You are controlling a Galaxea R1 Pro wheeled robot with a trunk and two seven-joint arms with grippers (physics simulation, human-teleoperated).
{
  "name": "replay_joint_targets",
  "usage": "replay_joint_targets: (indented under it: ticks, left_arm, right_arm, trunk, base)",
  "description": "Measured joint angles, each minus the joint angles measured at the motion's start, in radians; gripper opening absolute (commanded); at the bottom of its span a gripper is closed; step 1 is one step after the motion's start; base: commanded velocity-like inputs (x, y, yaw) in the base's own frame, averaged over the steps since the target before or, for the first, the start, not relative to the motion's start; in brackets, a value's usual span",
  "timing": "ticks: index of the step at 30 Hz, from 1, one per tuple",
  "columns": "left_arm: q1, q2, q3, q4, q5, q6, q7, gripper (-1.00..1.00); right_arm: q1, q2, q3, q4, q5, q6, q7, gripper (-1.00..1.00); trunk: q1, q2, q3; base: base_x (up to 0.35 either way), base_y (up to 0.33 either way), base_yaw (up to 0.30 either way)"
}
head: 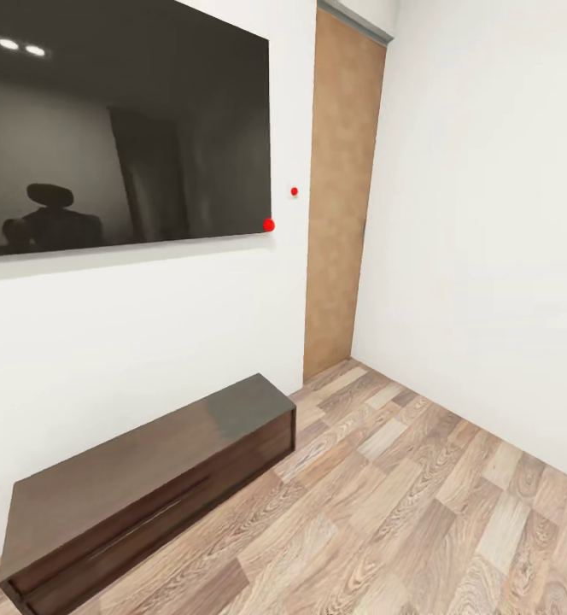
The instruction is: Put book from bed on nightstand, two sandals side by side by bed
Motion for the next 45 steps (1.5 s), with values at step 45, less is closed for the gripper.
replay_joint_targets:
  ticks: [45]
  left_arm:
    - [0.0, -0.001, 0.0, 0.0, 0.0, -0.001, 0.0, 1.0]
  right_arm:
    - [0.0, 0.0, 0.0, -0.001, 0.0, 0.001, -0.001, 1.0]
  trunk:
    - [0.0, 0.0, 0.0]
  base:
    - [-0.071, 0.179, -0.238]
